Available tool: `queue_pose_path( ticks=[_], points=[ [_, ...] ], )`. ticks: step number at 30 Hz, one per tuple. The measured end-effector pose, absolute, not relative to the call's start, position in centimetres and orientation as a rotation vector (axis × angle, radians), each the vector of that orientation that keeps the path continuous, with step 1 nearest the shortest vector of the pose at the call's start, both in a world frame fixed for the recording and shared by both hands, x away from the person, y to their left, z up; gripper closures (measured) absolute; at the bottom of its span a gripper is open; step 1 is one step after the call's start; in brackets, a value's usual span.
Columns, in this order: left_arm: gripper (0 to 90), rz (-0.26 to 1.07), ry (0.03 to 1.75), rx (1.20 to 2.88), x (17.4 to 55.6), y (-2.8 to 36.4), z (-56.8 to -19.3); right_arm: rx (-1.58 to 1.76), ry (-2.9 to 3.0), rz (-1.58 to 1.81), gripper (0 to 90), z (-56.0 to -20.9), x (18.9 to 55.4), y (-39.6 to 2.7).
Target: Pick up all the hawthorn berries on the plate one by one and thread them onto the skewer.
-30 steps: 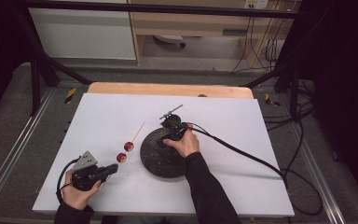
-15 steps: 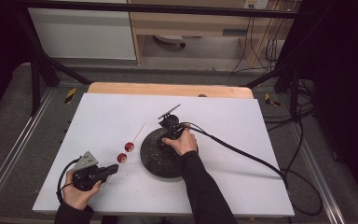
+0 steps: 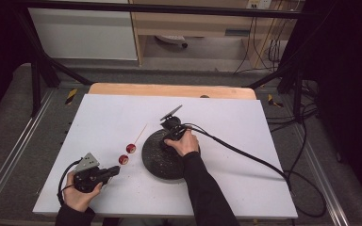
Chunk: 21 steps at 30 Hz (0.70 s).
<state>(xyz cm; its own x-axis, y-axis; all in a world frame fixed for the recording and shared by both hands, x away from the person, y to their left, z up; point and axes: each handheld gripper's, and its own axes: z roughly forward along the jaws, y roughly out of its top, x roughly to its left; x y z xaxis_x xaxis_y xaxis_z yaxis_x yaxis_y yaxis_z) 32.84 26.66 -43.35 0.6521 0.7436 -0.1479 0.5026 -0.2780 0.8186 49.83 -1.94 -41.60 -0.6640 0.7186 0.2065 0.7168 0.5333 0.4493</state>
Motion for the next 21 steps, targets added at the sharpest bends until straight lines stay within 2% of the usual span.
queue_pose_path(
  ticks=[8,21],
  points=[
    [88.6,0.33,0.976,1.948,32.8,26.6,-43.4,1.293,2.753,0.812,61.4,-41.3,49.6,-2.0],
    [88.6,0.335,0.967,1.956,32.7,26.4,-43.3,1.276,2.714,0.897,61.7,-38.7,48.3,-2.9]
  ],
)
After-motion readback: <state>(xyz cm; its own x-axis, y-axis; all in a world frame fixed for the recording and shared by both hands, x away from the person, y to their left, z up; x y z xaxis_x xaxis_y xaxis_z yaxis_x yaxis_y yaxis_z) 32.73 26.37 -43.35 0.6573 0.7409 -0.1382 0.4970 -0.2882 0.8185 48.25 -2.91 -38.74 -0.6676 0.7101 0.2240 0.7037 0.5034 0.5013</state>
